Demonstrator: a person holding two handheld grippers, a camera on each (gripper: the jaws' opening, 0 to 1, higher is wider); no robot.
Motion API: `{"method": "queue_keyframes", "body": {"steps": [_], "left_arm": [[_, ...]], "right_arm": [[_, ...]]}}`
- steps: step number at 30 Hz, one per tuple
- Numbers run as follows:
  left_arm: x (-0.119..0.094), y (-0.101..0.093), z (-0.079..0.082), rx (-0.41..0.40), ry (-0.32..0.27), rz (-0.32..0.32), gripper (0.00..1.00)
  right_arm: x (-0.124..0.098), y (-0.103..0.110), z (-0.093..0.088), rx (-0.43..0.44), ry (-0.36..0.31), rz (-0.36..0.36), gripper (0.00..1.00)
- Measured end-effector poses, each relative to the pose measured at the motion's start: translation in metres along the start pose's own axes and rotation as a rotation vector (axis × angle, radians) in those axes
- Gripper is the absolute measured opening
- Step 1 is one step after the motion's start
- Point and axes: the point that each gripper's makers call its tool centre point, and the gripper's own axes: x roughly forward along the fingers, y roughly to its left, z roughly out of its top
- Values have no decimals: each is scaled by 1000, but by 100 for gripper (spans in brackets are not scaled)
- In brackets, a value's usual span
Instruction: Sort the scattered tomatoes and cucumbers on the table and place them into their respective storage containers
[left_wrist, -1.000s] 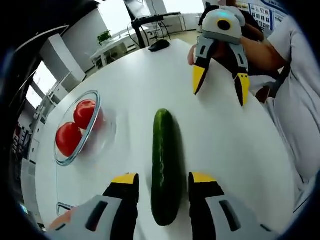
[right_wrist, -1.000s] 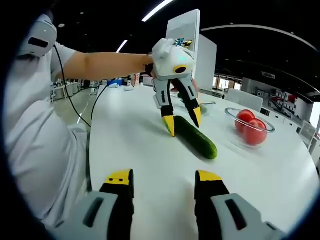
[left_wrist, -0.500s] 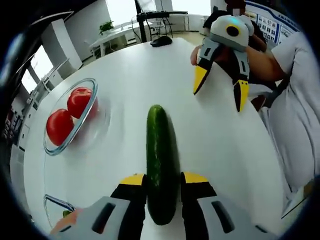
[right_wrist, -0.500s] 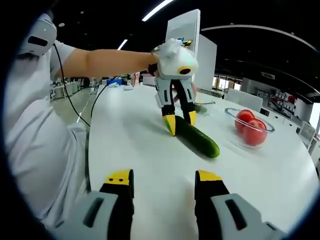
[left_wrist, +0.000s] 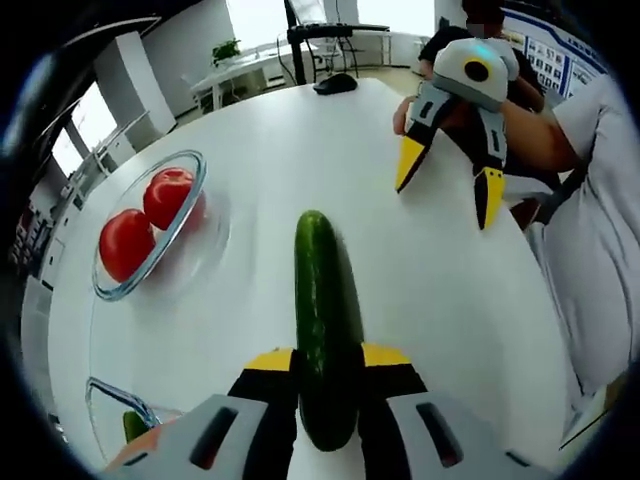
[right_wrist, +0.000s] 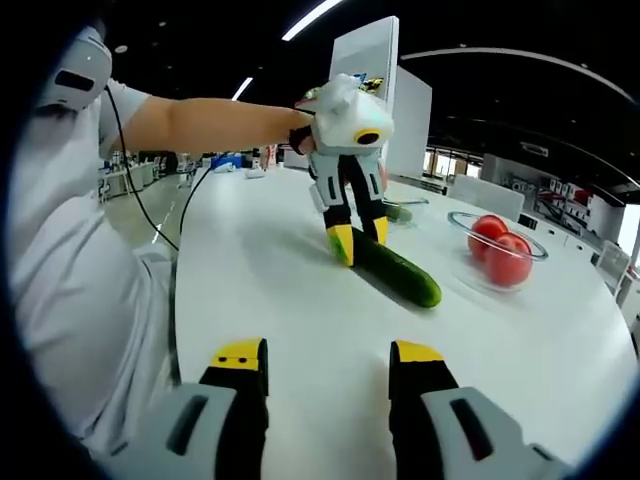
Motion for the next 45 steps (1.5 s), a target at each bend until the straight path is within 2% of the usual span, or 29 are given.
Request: {"method": "queue_keyframes", "body": {"steps": [5,7,10,12,14,15,17,21,23,24,28,29,31,32,34,35,38,39,40,42,43,45], "left_arm": [[-1,-4,2,56,14,26,21],[-2,-2,6,114,1,77,20],[-3,-6,8,167,13,143,20],[-5,-10,11,265,34,208,20],[-2,0,9,334,52,253,21],[-2,0,9,344,56,260,21],[-2,4,8,406,71,314,21],[-3,4,6,438,76,353,21],[-6,7,9,530,78,429,21],[-6,7,8,566,84,446,21],[-11,10,5,577,98,486,21],[-16,15,11,640,82,544,21],[-19,23,1,656,146,589,21],[-20,24,2,712,134,623,21],[-19,24,-4,718,160,629,21],[-20,23,0,758,139,640,21],[-24,23,-2,756,139,653,21],[-26,24,-6,760,160,660,21],[-27,24,-4,796,156,674,21],[-28,25,-12,782,182,666,21],[-31,25,-10,804,171,678,21],[-34,27,-12,817,199,686,21]], "right_arm": [[1,2,1,-2,-1,2,47],[1,2,2,-1,-3,1,47],[1,3,2,-1,-2,3,47],[1,1,2,-4,-2,-2,47],[2,0,3,0,-7,-5,46],[2,0,4,1,-8,-5,46],[3,1,6,-2,-12,-2,46],[4,4,6,-6,-9,4,46],[4,4,6,-5,-7,3,46],[3,4,5,-4,-7,2,46],[3,2,5,-5,-6,0,46],[3,2,5,-7,-5,-2,46],[3,2,7,-8,-10,-1,46],[4,2,9,-9,-14,-1,46],[5,3,11,-15,-17,1,46],[6,3,12,-17,-16,3,46],[7,5,13,-21,-16,7,46],[7,5,13,-24,-15,8,46],[7,5,14,-25,-15,9,46],[8,5,15,-27,-16,10,46],[8,5,15,-26,-17,9,46],[8,4,15,-26,-14,5,46]]}}
